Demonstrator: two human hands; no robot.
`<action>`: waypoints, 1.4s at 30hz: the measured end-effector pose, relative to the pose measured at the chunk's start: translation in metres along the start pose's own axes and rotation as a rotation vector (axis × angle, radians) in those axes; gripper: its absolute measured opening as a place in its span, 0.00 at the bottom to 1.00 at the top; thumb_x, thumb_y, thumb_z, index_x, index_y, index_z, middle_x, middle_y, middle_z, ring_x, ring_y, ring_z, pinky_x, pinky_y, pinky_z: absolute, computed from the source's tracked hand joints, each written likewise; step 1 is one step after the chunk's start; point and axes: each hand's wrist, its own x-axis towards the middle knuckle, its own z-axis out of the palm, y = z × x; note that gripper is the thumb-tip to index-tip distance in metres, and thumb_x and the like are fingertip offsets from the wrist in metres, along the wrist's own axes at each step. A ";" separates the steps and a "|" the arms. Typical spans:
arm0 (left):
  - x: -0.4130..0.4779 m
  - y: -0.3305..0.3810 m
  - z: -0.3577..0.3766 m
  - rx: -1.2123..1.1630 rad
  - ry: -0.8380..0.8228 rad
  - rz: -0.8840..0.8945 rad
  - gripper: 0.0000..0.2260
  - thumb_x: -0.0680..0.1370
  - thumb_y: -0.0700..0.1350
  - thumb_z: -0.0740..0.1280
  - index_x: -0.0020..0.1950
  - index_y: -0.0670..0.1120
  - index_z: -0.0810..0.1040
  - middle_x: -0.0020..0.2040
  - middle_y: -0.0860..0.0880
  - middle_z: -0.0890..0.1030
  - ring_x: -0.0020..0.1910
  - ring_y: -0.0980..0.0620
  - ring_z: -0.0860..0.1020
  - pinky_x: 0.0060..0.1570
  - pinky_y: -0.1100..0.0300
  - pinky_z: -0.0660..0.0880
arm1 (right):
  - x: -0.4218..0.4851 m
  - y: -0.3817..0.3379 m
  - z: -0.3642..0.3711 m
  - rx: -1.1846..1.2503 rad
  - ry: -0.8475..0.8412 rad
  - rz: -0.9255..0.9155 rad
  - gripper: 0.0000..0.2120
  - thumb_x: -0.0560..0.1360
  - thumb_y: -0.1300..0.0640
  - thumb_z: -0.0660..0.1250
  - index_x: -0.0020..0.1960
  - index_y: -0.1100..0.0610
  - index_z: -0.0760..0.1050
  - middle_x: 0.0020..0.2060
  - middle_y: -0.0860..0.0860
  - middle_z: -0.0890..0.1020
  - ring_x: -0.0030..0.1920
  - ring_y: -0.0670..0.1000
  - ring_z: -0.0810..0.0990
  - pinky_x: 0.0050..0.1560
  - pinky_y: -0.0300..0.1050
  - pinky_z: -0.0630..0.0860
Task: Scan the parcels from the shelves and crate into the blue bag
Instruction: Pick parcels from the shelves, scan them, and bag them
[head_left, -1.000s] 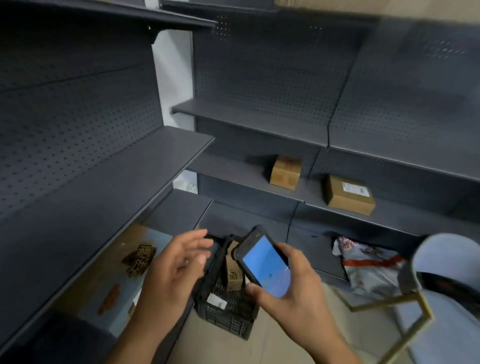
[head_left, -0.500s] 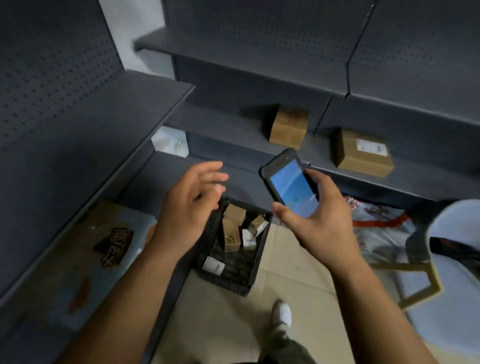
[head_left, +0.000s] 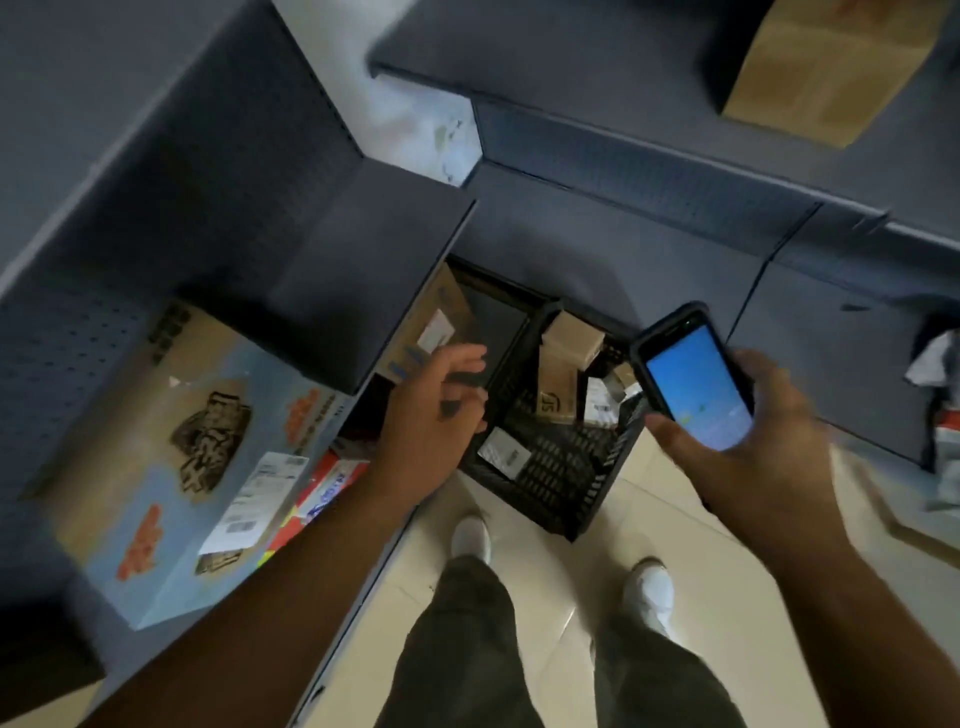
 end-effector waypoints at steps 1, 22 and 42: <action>0.011 -0.026 0.010 0.042 -0.016 -0.008 0.19 0.80 0.33 0.65 0.66 0.52 0.77 0.61 0.56 0.80 0.54 0.56 0.82 0.50 0.48 0.84 | 0.009 0.017 0.017 -0.023 -0.020 0.011 0.40 0.62 0.40 0.77 0.70 0.47 0.66 0.58 0.48 0.77 0.53 0.52 0.78 0.44 0.45 0.78; 0.212 -0.528 0.201 1.078 -0.854 0.088 0.33 0.78 0.41 0.71 0.80 0.47 0.61 0.80 0.45 0.63 0.79 0.45 0.61 0.76 0.50 0.61 | 0.097 0.327 0.392 -0.197 -0.305 0.118 0.44 0.64 0.40 0.78 0.73 0.51 0.64 0.66 0.50 0.74 0.64 0.51 0.72 0.54 0.41 0.66; 0.240 -0.599 0.233 1.470 -0.858 0.304 0.51 0.70 0.49 0.78 0.81 0.58 0.44 0.76 0.40 0.59 0.75 0.38 0.61 0.72 0.42 0.67 | 0.114 0.369 0.434 -0.123 -0.284 0.141 0.45 0.63 0.36 0.77 0.73 0.46 0.62 0.68 0.44 0.72 0.65 0.44 0.69 0.58 0.40 0.65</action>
